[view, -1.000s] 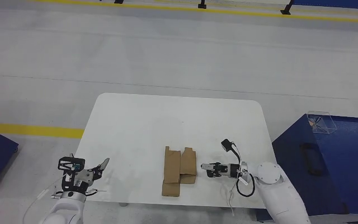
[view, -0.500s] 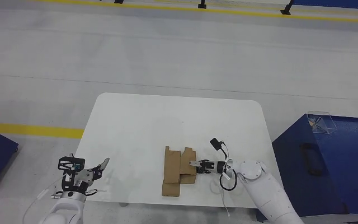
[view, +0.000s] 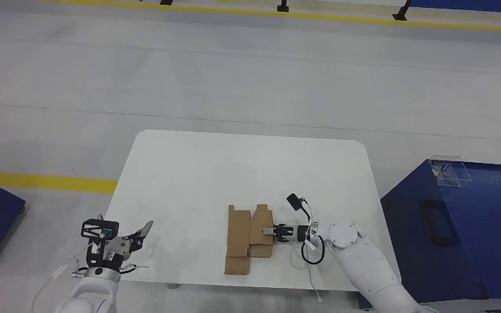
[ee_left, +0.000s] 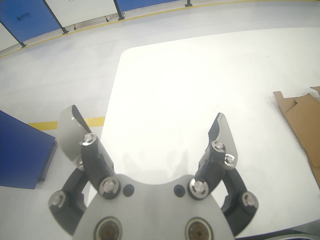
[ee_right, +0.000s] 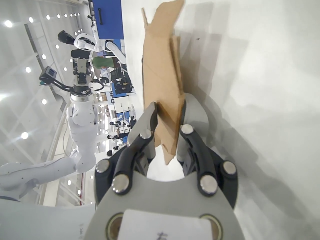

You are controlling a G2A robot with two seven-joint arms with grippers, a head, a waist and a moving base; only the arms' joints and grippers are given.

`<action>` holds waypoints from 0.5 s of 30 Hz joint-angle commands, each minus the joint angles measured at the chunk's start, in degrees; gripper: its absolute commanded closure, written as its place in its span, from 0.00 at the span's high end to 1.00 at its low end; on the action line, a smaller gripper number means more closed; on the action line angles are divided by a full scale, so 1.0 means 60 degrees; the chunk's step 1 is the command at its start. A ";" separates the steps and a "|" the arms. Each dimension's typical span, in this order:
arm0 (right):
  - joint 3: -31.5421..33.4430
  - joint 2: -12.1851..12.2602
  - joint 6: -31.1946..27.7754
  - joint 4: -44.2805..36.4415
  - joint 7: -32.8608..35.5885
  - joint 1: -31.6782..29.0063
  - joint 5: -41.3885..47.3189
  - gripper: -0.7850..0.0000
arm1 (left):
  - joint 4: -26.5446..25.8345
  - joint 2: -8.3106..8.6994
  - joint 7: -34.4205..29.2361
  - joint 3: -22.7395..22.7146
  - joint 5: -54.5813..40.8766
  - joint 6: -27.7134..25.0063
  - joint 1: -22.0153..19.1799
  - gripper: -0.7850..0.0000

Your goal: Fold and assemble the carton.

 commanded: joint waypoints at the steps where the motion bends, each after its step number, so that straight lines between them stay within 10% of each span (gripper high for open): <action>1: 0.0046 -0.0016 -0.0497 0.0056 0.0416 0.0054 0.0462 0.00 | 0.0000 0.0000 0.0000 0.0000 0.0000 0.0000 0.0000 1.00; 7: 0.0794 0.0227 -0.1426 -0.1031 0.1394 0.0058 0.2010 0.00 | 0.0000 0.0000 0.0000 0.0000 0.0000 0.0000 0.0000 1.00; 15: 0.3163 0.1058 -0.0537 -0.6310 0.1765 -0.1375 0.2475 0.00 | 0.0000 0.0000 0.0000 0.0000 0.0000 0.0000 0.0000 1.00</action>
